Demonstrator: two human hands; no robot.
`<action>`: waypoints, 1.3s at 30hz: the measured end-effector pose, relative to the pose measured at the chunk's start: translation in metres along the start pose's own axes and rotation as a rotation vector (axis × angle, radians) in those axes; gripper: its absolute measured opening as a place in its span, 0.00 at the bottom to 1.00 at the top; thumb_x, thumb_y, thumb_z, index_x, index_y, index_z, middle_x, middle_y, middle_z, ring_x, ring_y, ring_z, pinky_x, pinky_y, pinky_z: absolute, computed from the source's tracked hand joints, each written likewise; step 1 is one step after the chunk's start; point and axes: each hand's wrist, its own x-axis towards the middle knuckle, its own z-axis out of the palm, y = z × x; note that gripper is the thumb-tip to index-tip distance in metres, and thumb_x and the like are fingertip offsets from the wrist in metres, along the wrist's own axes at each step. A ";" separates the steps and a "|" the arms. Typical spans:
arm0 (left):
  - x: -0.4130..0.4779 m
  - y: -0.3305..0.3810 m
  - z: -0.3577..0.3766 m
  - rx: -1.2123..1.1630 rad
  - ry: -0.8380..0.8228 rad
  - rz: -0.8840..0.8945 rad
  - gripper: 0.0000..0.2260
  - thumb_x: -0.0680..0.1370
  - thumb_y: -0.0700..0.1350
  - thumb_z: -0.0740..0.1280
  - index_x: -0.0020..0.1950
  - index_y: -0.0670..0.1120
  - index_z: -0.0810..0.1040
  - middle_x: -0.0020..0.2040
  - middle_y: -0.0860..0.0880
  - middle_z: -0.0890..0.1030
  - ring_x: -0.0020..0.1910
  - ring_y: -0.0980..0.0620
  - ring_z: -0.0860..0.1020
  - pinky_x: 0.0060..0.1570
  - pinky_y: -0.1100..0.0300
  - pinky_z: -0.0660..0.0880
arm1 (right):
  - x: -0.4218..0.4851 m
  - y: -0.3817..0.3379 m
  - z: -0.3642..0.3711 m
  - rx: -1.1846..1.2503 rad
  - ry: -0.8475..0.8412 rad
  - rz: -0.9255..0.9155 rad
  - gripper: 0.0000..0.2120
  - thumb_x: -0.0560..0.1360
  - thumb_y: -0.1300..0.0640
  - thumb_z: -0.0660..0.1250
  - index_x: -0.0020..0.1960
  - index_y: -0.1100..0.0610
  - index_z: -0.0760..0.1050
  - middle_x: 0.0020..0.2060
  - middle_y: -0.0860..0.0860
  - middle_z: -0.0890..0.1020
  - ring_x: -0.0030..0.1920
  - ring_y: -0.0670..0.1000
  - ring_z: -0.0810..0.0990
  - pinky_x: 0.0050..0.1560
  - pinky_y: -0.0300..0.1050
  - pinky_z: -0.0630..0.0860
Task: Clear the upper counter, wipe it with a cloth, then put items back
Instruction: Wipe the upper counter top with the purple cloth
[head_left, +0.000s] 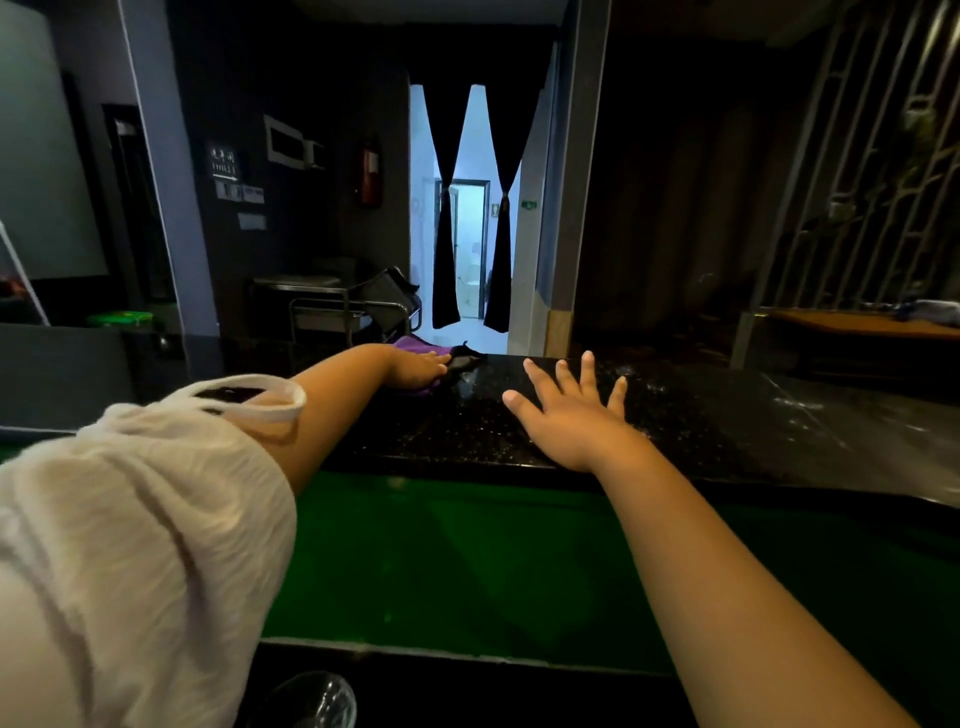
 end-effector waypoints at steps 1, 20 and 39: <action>-0.007 0.003 0.002 0.029 -0.009 -0.017 0.21 0.84 0.46 0.46 0.78 0.47 0.50 0.70 0.44 0.65 0.67 0.46 0.68 0.66 0.58 0.63 | -0.001 0.000 -0.001 0.005 0.002 0.002 0.30 0.79 0.36 0.40 0.77 0.45 0.40 0.77 0.54 0.40 0.73 0.56 0.27 0.69 0.65 0.27; -0.060 -0.018 0.014 0.344 -0.053 -0.014 0.23 0.83 0.42 0.51 0.77 0.40 0.50 0.78 0.42 0.43 0.77 0.43 0.44 0.73 0.38 0.47 | -0.016 -0.004 -0.003 0.024 0.024 0.022 0.29 0.80 0.37 0.40 0.77 0.46 0.42 0.77 0.54 0.41 0.73 0.56 0.27 0.68 0.64 0.27; 0.039 0.008 0.005 -0.081 -0.058 -0.053 0.22 0.82 0.56 0.45 0.76 0.60 0.47 0.78 0.47 0.46 0.77 0.42 0.46 0.75 0.42 0.43 | -0.011 0.000 0.004 0.147 0.294 -0.093 0.25 0.81 0.41 0.42 0.77 0.43 0.44 0.77 0.51 0.41 0.73 0.54 0.26 0.67 0.71 0.32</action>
